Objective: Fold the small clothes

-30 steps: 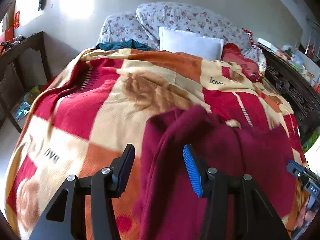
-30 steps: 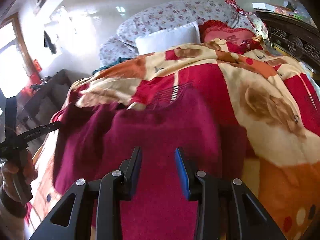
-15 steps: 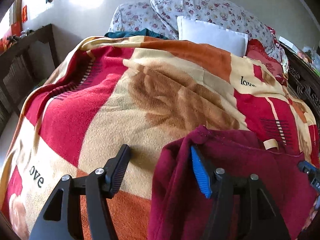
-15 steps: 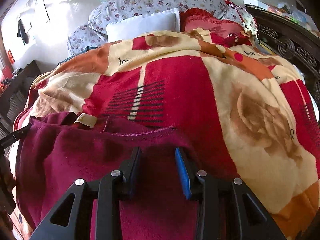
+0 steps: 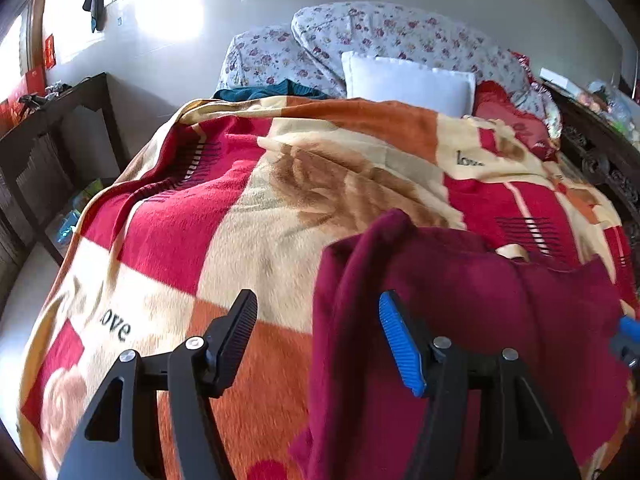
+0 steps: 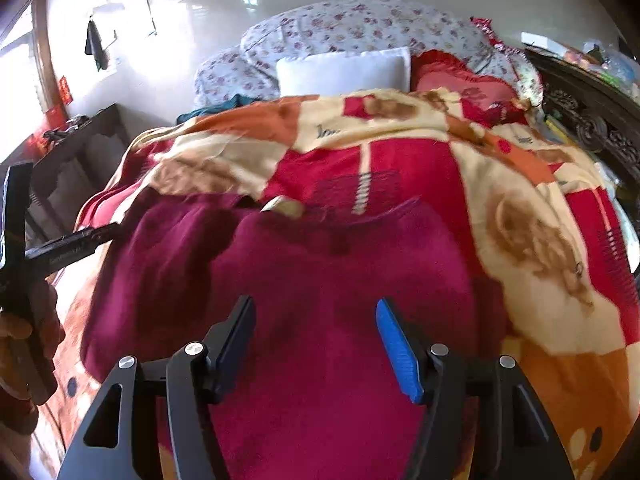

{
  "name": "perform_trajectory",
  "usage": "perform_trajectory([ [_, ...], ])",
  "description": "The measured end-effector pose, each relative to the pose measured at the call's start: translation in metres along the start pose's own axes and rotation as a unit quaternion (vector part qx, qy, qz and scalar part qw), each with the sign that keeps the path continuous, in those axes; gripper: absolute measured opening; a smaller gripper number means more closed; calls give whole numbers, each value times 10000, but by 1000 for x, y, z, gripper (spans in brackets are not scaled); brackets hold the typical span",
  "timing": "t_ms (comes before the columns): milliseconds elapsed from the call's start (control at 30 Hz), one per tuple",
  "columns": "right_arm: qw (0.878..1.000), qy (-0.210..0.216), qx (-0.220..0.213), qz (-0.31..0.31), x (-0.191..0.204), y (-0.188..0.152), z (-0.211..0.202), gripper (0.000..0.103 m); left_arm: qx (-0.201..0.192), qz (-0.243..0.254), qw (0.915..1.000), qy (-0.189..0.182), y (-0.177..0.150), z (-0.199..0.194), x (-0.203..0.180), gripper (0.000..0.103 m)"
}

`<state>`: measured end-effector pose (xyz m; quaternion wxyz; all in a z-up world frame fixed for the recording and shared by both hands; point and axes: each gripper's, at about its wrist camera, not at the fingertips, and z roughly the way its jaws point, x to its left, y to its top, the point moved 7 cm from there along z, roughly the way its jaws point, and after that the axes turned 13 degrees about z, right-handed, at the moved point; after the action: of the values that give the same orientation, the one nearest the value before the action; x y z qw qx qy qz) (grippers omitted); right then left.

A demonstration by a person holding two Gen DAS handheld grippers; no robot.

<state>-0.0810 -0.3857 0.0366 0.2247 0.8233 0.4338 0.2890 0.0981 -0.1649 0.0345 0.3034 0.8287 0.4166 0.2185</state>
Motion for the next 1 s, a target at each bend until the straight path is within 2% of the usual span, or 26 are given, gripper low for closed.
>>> perform_trajectory([
  [200,9997,105,121,198,-2,-22,6,68,14,61,10000,-20,-17,-17,-9,65],
  [333,9993,55,73,375,-8,-32,18,73,77,-54,9999,-107,-32,-20,-13,65],
  [500,9999,-105,-12,-89,11,-41,29,102,152,-124,9998,-79,-51,-19,-16,65],
  [633,9967,-589,-93,-554,21,-49,39,103,200,-161,9997,-12,-61,-17,-13,65],
  [700,9964,-617,-97,-568,20,-49,40,103,174,-180,9997,30,-64,-17,-10,65],
  [833,9971,-544,-39,-527,20,-47,37,103,173,-315,9994,14,-72,-19,-2,66],
  [900,9993,-145,-32,-336,26,-45,26,103,140,-434,9990,-14,-78,-20,4,69],
  [1000,9997,213,8,-131,40,-42,19,103,76,-611,9981,-37,-87,-22,14,71],
])
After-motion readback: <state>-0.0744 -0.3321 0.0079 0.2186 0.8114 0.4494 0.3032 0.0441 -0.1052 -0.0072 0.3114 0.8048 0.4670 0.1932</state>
